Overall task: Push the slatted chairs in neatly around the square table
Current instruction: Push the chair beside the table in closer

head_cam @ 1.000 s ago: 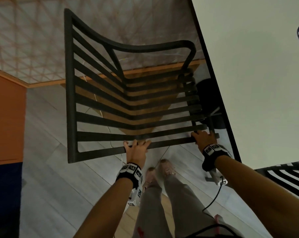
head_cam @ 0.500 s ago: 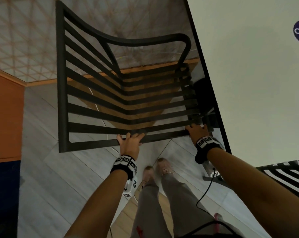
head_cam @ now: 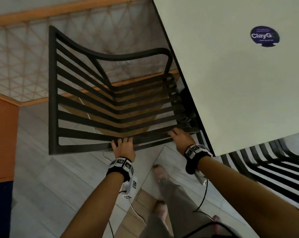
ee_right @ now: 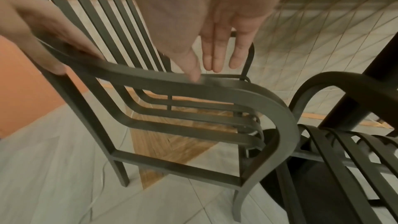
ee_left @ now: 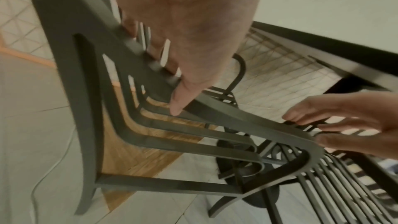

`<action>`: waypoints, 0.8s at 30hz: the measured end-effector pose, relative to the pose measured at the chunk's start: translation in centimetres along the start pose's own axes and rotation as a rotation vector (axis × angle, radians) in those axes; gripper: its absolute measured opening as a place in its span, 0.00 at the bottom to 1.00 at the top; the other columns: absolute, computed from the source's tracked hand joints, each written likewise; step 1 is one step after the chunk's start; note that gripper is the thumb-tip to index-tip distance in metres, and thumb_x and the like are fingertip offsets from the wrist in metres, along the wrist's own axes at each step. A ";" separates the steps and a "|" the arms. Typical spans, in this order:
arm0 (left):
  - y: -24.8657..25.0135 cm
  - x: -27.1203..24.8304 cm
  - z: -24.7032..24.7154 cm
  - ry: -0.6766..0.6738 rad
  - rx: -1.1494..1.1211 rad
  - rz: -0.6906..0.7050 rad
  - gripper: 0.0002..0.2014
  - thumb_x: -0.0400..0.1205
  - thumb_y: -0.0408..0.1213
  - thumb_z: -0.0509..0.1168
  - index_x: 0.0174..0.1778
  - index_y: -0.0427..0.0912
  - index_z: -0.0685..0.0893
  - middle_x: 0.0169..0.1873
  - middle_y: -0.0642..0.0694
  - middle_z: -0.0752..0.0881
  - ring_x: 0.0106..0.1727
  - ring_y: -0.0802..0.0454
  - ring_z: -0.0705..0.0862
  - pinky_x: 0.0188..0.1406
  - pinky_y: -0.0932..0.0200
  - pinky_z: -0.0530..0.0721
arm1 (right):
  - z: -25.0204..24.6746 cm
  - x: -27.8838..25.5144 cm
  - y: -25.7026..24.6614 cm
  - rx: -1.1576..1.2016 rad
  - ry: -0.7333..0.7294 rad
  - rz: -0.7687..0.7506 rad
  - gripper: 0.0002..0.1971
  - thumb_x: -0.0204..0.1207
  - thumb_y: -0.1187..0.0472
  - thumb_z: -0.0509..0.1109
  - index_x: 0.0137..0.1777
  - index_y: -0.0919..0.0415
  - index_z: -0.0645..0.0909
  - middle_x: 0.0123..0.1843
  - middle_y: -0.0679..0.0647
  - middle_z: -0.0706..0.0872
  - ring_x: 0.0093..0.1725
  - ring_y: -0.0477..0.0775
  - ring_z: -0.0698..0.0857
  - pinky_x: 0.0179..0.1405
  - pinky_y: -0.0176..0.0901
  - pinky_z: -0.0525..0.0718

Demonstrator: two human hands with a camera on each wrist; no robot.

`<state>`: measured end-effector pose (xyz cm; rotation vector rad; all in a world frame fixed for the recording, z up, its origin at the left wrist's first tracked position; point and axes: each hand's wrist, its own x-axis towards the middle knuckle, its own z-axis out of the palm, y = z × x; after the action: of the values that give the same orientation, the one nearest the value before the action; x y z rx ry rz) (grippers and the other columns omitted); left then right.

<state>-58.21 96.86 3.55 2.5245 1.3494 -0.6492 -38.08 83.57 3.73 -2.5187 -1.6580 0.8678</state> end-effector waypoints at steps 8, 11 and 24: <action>4.0 -6.6 -3.0 0.089 0.097 0.206 0.22 0.78 0.42 0.69 0.69 0.46 0.78 0.74 0.46 0.75 0.76 0.42 0.68 0.72 0.37 0.69 | -3.8 -11.2 -0.6 -0.002 0.175 -0.067 0.20 0.72 0.72 0.63 0.63 0.57 0.76 0.62 0.59 0.80 0.58 0.66 0.82 0.52 0.55 0.82; 7.8 -9.5 -4.6 0.066 0.073 0.306 0.15 0.79 0.39 0.68 0.63 0.48 0.83 0.72 0.49 0.78 0.75 0.45 0.69 0.72 0.36 0.68 | -6.8 -15.5 1.5 -0.068 0.187 0.021 0.13 0.77 0.66 0.59 0.59 0.58 0.78 0.56 0.62 0.85 0.52 0.67 0.85 0.44 0.53 0.83; 46.5 -22.9 -13.0 0.044 0.055 0.788 0.10 0.82 0.38 0.59 0.44 0.49 0.87 0.45 0.50 0.90 0.56 0.46 0.82 0.70 0.40 0.64 | -17.2 -38.7 30.6 -0.119 0.280 0.343 0.12 0.76 0.60 0.58 0.49 0.48 0.82 0.46 0.53 0.89 0.44 0.60 0.86 0.34 0.44 0.74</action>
<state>-27.19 58.81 24.68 2.7987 0.2594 -0.4539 -15.63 42.11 26.37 -2.8942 -1.2529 0.4041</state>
